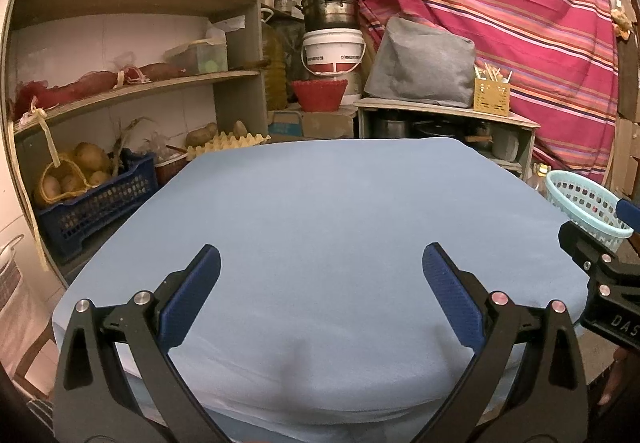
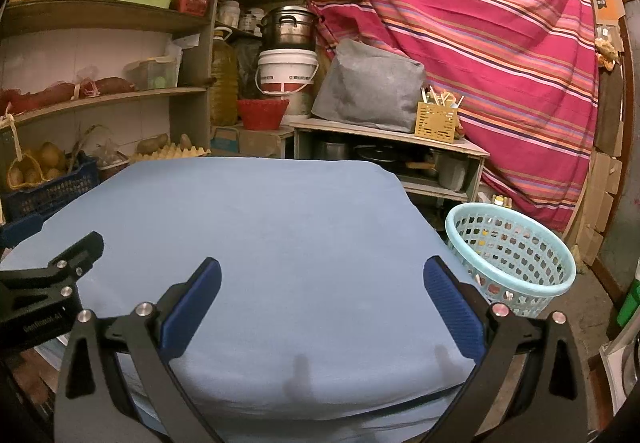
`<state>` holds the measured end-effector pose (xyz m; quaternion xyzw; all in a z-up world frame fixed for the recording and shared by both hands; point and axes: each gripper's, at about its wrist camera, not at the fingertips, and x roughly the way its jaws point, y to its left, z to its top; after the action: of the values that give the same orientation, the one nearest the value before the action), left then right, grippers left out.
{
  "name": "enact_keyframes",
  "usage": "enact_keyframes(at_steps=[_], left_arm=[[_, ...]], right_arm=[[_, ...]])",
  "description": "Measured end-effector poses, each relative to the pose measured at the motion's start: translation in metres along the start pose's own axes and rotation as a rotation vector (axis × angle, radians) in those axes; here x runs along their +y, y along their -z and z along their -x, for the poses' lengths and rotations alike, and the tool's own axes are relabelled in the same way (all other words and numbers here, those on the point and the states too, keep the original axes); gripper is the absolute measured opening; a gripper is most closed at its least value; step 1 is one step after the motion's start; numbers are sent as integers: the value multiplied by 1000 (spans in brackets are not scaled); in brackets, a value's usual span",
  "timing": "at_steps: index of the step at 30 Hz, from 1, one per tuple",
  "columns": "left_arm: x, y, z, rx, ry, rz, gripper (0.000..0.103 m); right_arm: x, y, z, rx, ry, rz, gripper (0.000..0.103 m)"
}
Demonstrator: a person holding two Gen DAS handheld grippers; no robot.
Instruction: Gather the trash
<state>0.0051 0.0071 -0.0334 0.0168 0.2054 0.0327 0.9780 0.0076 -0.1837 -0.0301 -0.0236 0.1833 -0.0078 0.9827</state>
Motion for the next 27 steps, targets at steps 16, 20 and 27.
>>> enact_keyframes(at_steps=[16, 20, 27], left_arm=[[4, -2, 9, -34, 13, 4, 98], [5, -2, 10, -40, 24, 8, 98], [6, -3, 12, -54, 46, 16, 98]], right_arm=[[-11, -2, 4, -26, 1, -20, 99], [-11, -2, 5, -28, 1, -21, 99], [-12, -2, 6, -39, 6, -19, 99]])
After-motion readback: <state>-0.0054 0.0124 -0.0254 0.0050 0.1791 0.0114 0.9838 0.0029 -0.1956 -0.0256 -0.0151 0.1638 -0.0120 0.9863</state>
